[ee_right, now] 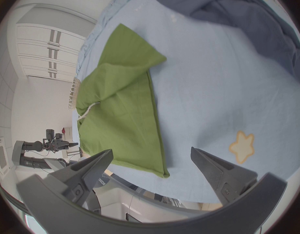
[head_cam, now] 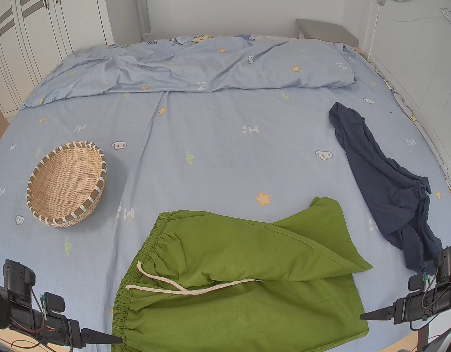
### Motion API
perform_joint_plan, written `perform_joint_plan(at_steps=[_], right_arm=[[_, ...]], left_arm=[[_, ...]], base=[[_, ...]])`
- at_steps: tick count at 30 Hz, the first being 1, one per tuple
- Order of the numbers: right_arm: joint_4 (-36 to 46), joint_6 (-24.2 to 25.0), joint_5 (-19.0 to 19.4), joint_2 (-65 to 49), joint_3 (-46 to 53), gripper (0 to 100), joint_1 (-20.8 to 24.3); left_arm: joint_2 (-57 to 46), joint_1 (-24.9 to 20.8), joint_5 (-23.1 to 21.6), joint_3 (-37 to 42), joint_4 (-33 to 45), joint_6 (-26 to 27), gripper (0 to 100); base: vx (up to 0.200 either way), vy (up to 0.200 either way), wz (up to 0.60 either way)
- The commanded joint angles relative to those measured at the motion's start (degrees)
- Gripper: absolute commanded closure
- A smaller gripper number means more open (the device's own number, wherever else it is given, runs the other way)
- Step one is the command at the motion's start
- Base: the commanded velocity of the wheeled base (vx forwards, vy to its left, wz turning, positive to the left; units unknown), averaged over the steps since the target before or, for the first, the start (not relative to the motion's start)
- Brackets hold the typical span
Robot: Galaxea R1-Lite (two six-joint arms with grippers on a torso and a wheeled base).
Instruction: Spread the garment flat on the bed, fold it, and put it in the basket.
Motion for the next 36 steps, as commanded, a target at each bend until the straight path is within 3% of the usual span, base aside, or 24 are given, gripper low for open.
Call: perform_joint_plan(at_steps=[1,4,7,9,14,16,27,36], right_arm=[[-2.42,0.47,0.66,-18.44,-1.65,0,-4.40],[-2.25,0.56,0.49,-21.25,-6.04,0,-3.79],[-2.16,0.56,0.57,-21.42,-7.54,0,-3.70],[-1.90,0.74,0.49,-20.72,-15.54,0,-0.89],[-2.07,1.62,0.66,-16.59,-23.18,0,2.28],[-2.42,1.79,0.22,-13.16,-27.23,0,5.62],[-2.51,1.79,-0.04,-8.86,-31.18,0,10.19],[-2.51,1.88,-0.30,-8.59,-31.09,0,10.36]], left_arm=[[-20.31,-2.13,-0.97,-19.02,14.91,-11.33,0],[-15.48,-5.99,-0.53,-23.50,12.80,-11.68,0],[-13.28,-6.70,-0.27,-24.82,11.57,-11.68,0],[-0.89,-7.22,-0.80,-30.27,3.22,-11.77,0],[12.29,-7.49,-0.88,-35.90,-6.28,-11.86,0],[18.27,-9.51,-0.88,-39.50,-10.05,-12.03,0],[34.09,-13.82,-0.09,-56.37,-10.58,-16.25,0],[40.07,-15.66,-0.18,-58.57,-11.02,-17.57,0]], base=[[0.000,0.000,0.00],[0.000,0.000,0.00],[0.000,0.000,0.00],[0.000,0.000,0.00],[0.000,0.000,0.00],[0.000,0.000,0.00],[0.000,0.000,0.00],[0.000,0.000,0.00]])
